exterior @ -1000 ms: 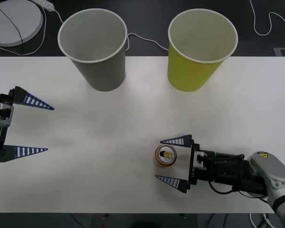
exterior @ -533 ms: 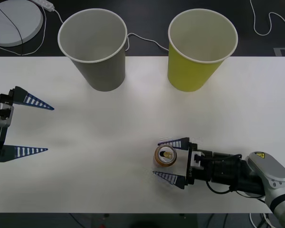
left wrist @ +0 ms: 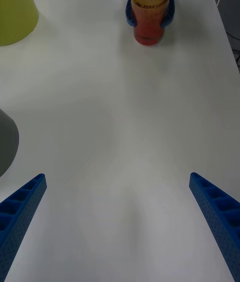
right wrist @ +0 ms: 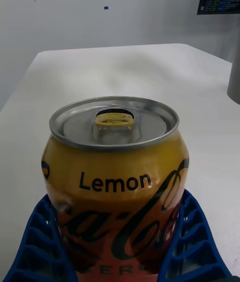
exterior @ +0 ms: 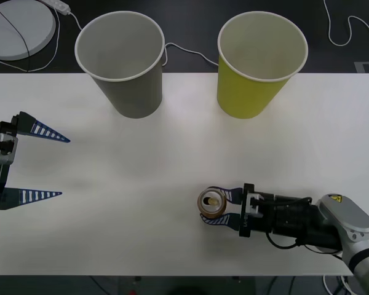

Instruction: Put the can into the green bin and the plastic bottle into the gray bin

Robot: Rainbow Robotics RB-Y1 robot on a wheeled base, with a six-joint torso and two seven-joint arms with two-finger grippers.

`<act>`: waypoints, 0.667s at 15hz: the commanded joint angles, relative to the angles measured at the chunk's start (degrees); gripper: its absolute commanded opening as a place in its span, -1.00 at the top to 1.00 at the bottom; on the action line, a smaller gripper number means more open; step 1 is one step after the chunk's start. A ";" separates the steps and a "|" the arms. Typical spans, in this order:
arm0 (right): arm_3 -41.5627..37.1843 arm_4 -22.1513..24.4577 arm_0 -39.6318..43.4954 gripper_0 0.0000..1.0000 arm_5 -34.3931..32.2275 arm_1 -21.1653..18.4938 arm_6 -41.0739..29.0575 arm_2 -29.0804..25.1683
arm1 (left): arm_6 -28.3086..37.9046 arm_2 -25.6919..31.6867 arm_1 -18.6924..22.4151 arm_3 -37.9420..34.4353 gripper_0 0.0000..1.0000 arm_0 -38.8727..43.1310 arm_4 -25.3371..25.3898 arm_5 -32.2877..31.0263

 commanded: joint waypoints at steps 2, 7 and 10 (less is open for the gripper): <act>-5.42 2.41 0.43 1.00 0.41 -2.27 -6.67 -0.37 | 0.00 0.00 0.00 0.00 -1.00 0.00 0.00 0.01; -20.10 12.51 4.21 1.00 1.03 -6.05 -22.23 -5.91 | 0.00 0.00 0.00 0.00 -1.00 0.00 0.00 0.01; -28.19 17.79 6.32 1.00 0.76 -8.34 -32.33 -9.34 | 0.00 0.00 0.00 0.00 -1.00 0.00 0.00 0.01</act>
